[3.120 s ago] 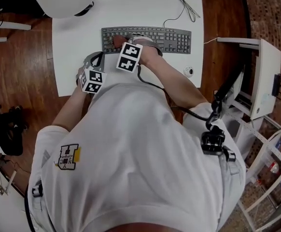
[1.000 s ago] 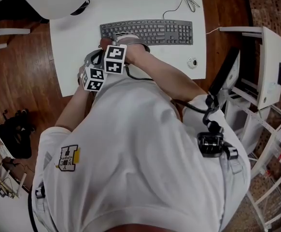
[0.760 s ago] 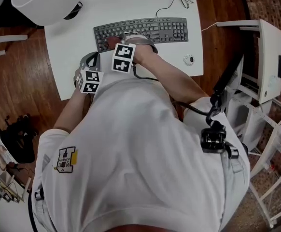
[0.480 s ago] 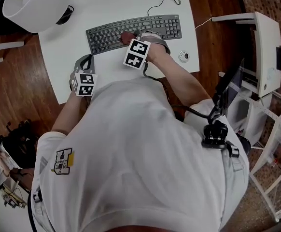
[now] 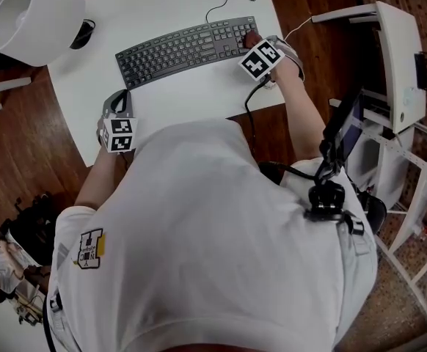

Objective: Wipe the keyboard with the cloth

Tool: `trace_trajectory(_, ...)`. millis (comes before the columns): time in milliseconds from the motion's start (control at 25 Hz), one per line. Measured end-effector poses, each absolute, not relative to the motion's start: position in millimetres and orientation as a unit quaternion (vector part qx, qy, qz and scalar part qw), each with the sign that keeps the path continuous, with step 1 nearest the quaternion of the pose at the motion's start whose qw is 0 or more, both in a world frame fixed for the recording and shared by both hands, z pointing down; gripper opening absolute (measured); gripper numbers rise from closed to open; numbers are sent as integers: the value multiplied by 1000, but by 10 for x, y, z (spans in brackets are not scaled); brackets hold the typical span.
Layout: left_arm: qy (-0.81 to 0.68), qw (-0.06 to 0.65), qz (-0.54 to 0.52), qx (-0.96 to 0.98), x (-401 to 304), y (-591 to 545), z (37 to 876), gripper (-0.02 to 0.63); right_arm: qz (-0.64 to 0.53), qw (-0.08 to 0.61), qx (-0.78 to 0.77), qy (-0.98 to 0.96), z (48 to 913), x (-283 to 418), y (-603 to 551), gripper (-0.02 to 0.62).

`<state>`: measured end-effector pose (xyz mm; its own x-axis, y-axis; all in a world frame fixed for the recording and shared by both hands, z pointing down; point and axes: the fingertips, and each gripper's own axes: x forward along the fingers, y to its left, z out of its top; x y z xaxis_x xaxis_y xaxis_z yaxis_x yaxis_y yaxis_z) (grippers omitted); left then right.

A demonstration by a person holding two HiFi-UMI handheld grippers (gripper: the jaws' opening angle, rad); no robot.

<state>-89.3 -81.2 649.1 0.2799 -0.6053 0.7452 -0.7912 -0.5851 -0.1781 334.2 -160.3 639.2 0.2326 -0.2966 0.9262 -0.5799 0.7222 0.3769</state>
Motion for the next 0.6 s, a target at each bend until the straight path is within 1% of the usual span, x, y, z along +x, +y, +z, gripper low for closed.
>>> trace_trajectory(80, -441, 114, 407, 792, -896, -810, 6480, 0, 111, 701, 370, -599, 6374, 3491, -1595, 101)
trace_trajectory(160, -440, 113, 405, 794, -892, -807, 6472, 0, 111, 703, 373, -595, 6344, 3498, -1583, 101)
trace_trajectory(280, -438, 113, 401, 797, -873, -799, 6471, 0, 91, 701, 363, -607, 6239, 3238, -1550, 101)
trace_trajectory(400, -438, 113, 395, 800, -859, -783, 6472, 0, 52, 687, 323, -649, 6110, 2573, -1474, 101)
trace_trajectory(600, -436, 116, 385, 805, -881, -800, 6477, 0, -30, 642, 202, -739, 6067, 866, -1251, 101)
